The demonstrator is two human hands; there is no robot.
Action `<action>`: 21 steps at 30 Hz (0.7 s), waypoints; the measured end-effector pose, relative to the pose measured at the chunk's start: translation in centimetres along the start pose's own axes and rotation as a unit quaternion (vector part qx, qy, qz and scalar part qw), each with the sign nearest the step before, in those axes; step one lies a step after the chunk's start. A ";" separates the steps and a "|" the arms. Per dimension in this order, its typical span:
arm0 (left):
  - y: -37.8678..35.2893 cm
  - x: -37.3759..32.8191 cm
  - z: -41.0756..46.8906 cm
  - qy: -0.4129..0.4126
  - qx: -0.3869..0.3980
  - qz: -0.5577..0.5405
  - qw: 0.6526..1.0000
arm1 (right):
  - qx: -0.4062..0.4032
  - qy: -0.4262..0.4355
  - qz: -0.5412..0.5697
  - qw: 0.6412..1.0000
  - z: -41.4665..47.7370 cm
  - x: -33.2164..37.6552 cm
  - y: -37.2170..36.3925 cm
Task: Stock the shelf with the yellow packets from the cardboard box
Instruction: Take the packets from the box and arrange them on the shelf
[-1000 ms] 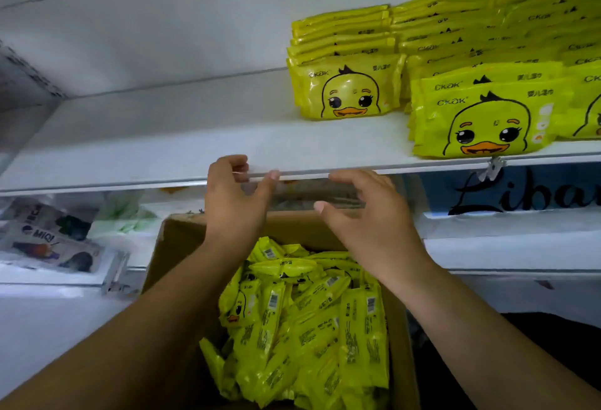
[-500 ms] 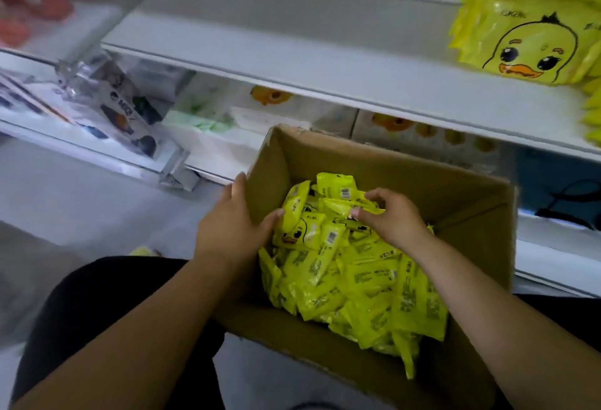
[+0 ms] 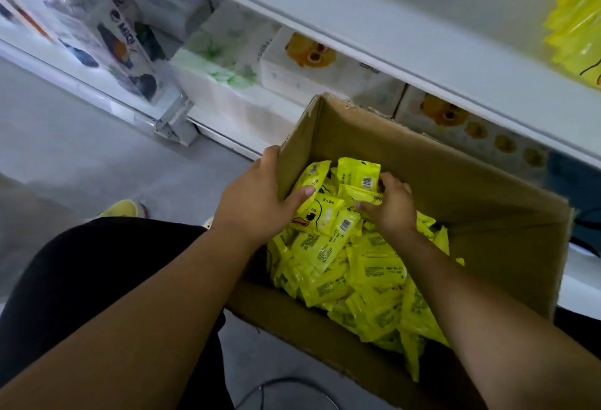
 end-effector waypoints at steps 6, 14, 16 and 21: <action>-0.1 0.1 0.1 0.004 -0.005 0.006 1.000 | -0.051 -0.021 0.068 0.996 0.1 -0.8 0.6; 0.0 0.2 -0.1 0.009 -0.002 0.025 1.000 | -0.109 0.015 0.167 0.980 -2.6 -0.1 4.9; -0.3 0.4 0.0 0.009 0.008 0.007 1.000 | -0.128 0.013 0.177 0.976 -4.1 0.1 7.1; -0.3 -0.4 -0.7 -0.014 0.012 -0.015 1.000 | -0.139 0.000 0.213 0.967 -8.5 0.9 12.5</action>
Point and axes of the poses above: each hand's wrist, its own z-axis towards the middle knuckle, its own y-axis out of the back of the hand, x = y × z, the point moved 9 cm from there along z, towards the middle knuckle
